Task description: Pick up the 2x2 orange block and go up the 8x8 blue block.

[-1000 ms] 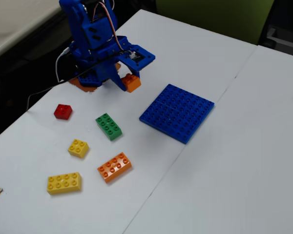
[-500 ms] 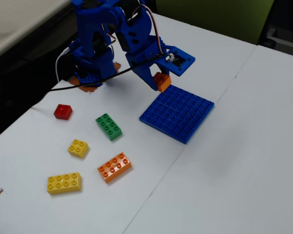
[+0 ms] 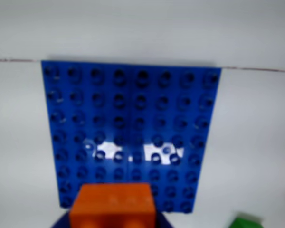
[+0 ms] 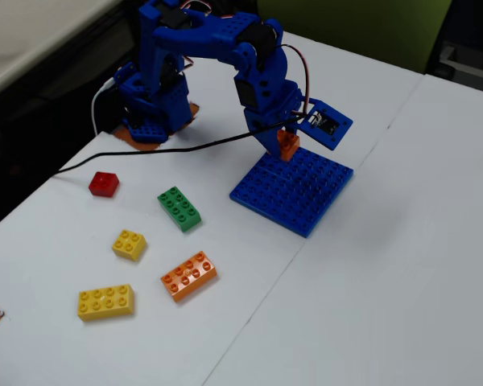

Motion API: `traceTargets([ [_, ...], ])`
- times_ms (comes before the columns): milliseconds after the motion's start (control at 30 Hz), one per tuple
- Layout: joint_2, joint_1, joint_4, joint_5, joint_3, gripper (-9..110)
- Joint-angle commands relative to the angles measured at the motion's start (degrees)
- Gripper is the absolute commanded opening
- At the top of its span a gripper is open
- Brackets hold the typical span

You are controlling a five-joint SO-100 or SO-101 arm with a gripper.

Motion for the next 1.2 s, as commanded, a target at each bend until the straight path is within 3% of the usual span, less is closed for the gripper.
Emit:
traceTargets([
  [0,-0.4,-0.7,-1.8,0.4,-4.0,0],
  [1167,-3.0,2.1,1.6,1.0,-8.6,0],
])
